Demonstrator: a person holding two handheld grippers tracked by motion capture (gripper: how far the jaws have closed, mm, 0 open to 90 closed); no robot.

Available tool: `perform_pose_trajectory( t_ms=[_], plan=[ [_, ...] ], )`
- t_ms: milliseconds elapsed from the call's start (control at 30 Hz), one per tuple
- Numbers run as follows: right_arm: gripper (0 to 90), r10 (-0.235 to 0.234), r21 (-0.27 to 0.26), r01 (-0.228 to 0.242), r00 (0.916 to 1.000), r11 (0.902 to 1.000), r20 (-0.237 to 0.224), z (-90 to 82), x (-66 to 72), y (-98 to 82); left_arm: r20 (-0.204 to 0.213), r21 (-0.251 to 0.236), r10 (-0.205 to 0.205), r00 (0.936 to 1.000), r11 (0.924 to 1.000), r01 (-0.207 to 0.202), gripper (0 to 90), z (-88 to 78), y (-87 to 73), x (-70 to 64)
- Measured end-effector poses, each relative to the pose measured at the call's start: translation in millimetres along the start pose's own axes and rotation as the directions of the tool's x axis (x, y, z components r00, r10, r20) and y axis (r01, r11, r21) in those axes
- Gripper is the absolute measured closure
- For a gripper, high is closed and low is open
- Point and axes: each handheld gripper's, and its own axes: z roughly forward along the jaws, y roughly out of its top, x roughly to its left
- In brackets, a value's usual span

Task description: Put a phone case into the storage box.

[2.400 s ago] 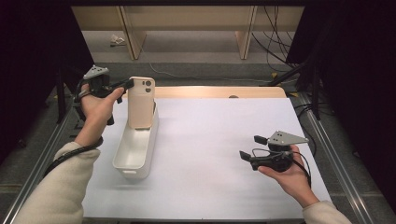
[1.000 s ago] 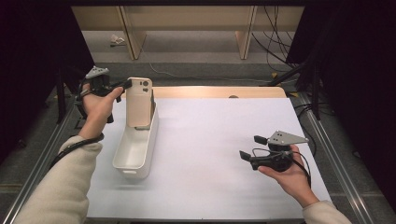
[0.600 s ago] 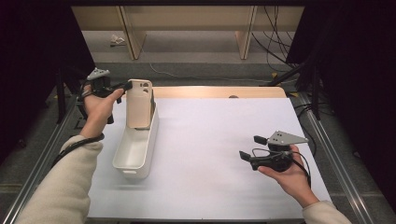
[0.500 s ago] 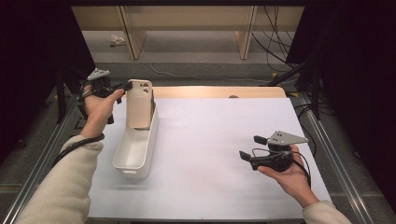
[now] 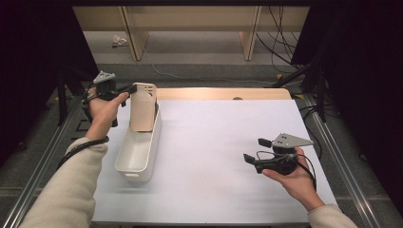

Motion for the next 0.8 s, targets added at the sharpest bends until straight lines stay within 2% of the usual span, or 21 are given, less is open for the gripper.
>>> perform_pose_trajectory(
  t_ms=[467, 800],
  plan=[
    [17.6, 0.0, 0.001, 0.0, 1.0, 1.0, -0.001, 0.1, -0.3, -0.2, 0.003, 0.003, -0.018, 0.9998, 0.9998, 0.018, 81.6, 6.8, -9.1, 2.2],
    [17.6, 0.002, 0.0, -0.002, 1.0, 1.0, -0.002, 0.1, -0.6, -0.3, -0.012, 0.015, -0.026, 0.9996, 0.9996, 0.026, 81.5, 11.5, -19.0, 5.8]
  ],
)
